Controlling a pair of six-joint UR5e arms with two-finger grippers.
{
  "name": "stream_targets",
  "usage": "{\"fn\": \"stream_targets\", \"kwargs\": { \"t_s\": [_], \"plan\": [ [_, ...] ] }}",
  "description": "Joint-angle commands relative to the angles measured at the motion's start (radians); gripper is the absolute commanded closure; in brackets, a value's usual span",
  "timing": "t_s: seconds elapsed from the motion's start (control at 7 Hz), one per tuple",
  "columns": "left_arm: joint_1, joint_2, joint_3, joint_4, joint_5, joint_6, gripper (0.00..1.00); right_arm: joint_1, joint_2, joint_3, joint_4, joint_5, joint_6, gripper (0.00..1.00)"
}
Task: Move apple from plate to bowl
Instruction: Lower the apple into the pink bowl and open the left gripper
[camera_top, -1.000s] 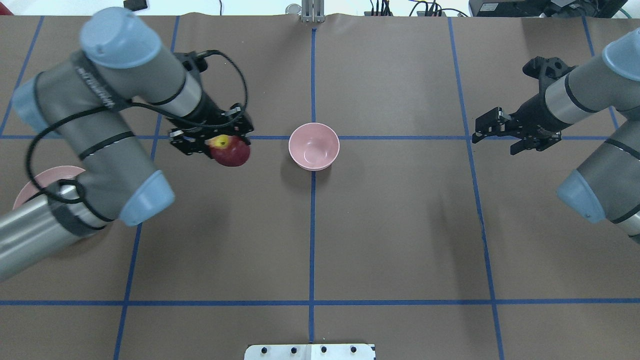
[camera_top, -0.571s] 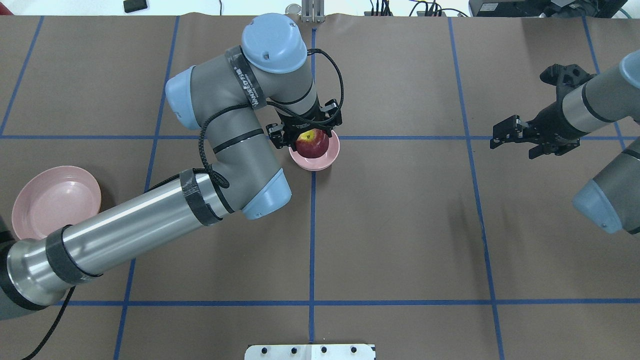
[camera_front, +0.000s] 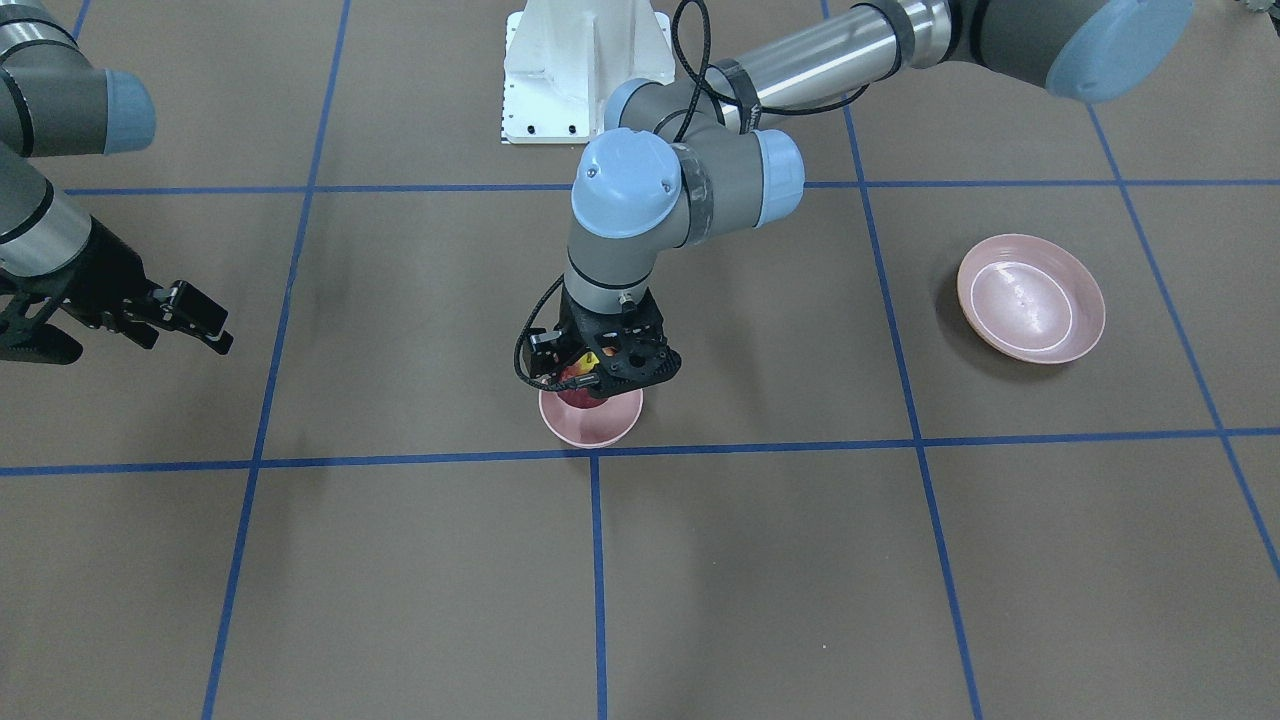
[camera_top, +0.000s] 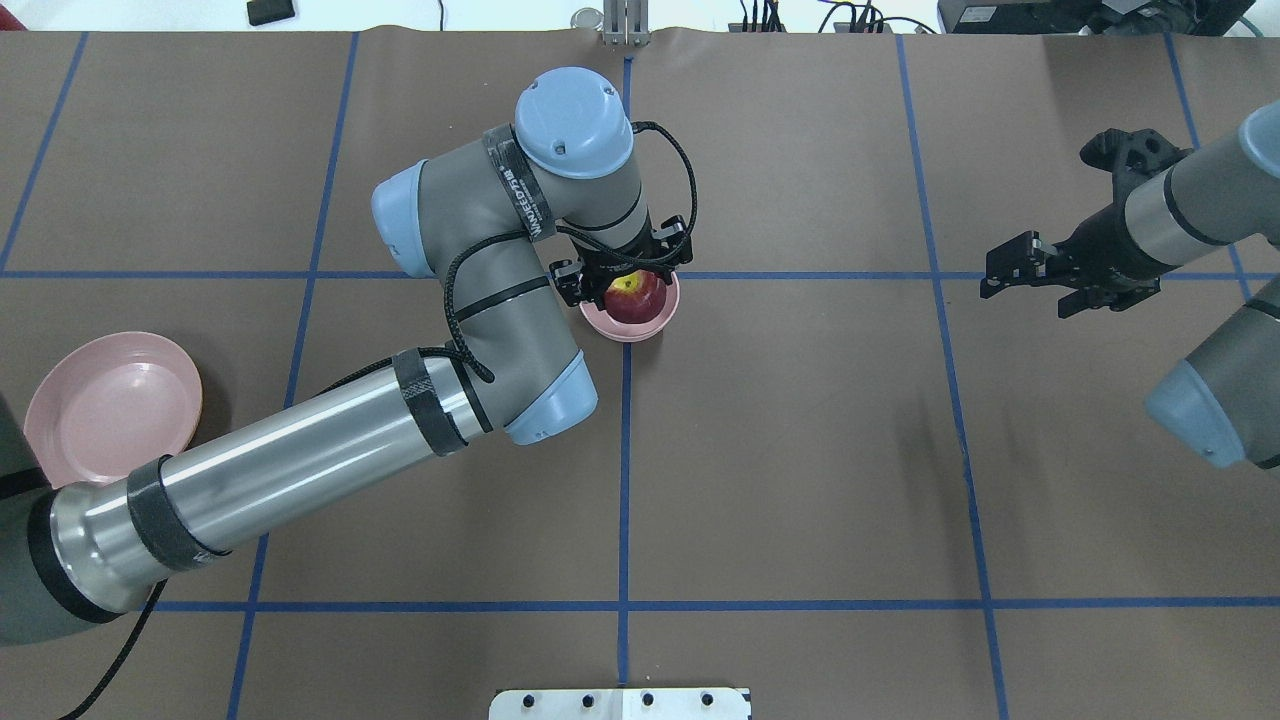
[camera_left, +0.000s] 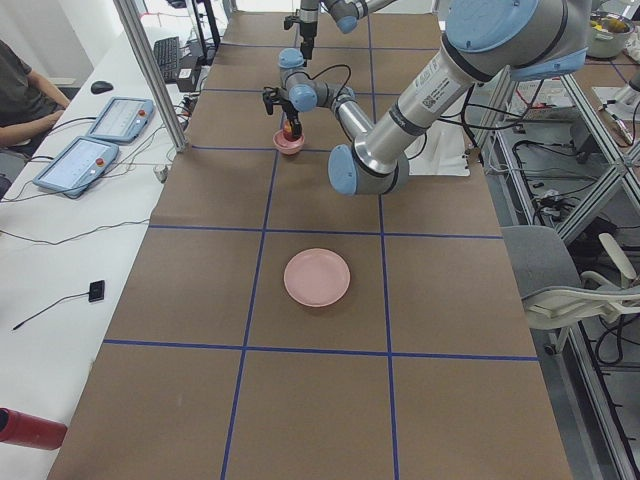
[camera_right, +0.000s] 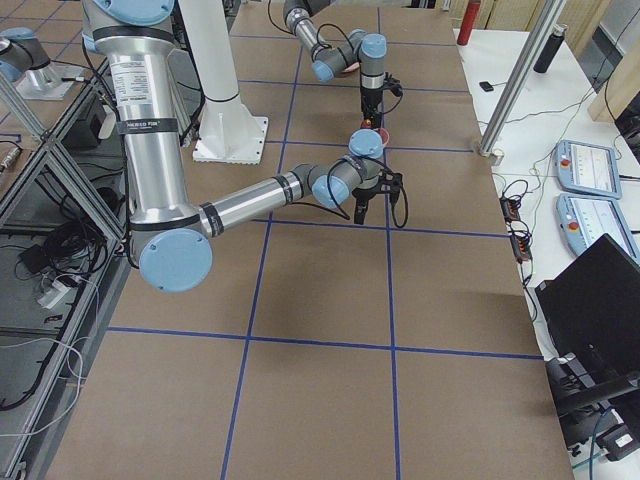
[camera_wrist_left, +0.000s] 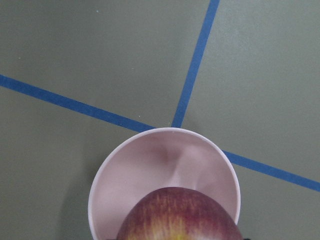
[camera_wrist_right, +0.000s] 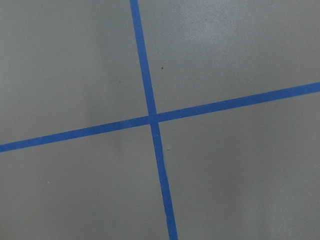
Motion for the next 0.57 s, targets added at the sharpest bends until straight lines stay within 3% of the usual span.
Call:
{"fn": "stream_targets", "kwargs": {
  "t_s": [0.0,0.43],
  "plan": [
    [0.003,0.000,0.005,-0.009,0.000,0.000,1.00,0.000,-0.002,-0.001,0.000,-0.001,0.000,0.00],
    [0.003,0.004,0.003,-0.013,0.000,0.001,1.00,-0.002,0.000,-0.002,0.000,-0.001,0.002,0.00]
  ]
}}
